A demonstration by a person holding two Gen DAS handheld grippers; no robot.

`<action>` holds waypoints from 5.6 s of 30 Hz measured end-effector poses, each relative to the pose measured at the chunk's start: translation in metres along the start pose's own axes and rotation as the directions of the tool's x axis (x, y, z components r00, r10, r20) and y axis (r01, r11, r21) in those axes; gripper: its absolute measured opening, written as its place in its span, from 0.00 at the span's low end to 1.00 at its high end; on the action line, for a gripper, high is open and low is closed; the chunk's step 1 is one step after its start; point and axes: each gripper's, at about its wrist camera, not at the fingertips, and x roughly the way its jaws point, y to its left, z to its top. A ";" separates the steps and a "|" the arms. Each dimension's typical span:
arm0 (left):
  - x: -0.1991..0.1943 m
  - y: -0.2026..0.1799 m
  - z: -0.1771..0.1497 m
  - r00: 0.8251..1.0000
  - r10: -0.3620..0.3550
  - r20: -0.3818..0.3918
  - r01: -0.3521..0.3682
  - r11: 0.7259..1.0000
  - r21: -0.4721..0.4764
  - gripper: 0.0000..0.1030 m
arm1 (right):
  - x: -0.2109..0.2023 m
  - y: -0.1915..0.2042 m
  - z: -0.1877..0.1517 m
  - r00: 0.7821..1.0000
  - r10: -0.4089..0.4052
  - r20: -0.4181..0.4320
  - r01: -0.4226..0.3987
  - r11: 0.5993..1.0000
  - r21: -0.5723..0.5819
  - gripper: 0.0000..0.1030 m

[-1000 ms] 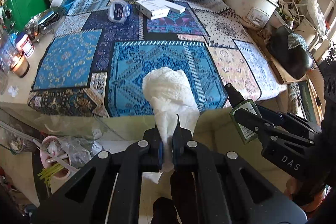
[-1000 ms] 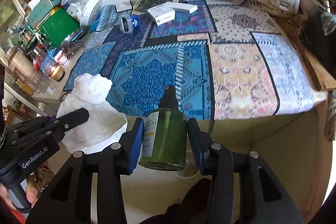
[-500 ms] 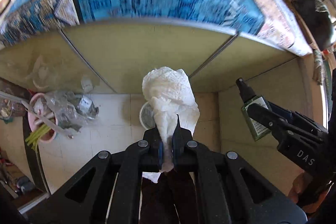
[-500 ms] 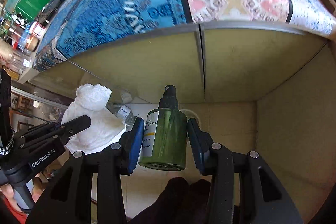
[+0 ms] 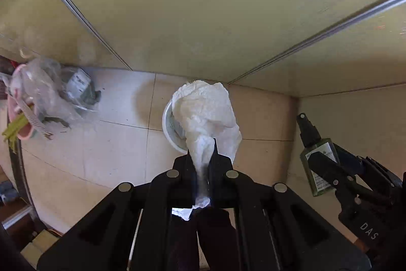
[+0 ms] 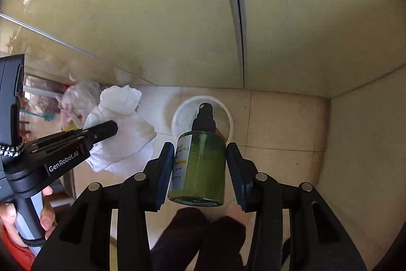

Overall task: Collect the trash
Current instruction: 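Carry the tissue and spray bottle down over the floor bin with both grippers, then open both grippers over the bin, dropping the tissue and spray bottle in, then raise both tools from the bin back up toward the counter, then grasp the blue Lucky cup container with the left gripper while the right gripper grasps the white HP box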

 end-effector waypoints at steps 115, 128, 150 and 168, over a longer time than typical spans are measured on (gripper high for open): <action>-0.404 0.005 0.353 0.944 0.070 0.322 -0.022 0.988 -0.151 0.46 | -0.255 0.174 0.451 0.987 -0.021 0.161 0.071 0.948 -0.310 0.81; -0.386 -0.024 0.395 0.948 0.072 0.311 -0.032 0.991 -0.133 0.49 | -0.237 0.146 0.463 0.992 0.024 0.126 0.018 0.948 -0.319 0.82; -0.340 -0.033 0.463 0.941 0.164 0.295 -0.097 0.969 -0.228 0.64 | -0.285 0.104 0.437 0.971 0.115 0.210 -0.046 0.949 -0.310 0.80; -0.368 -0.030 0.417 0.878 0.250 0.408 -0.157 0.956 -0.248 0.53 | -0.313 0.085 0.408 0.961 0.138 0.239 -0.063 0.952 -0.299 0.80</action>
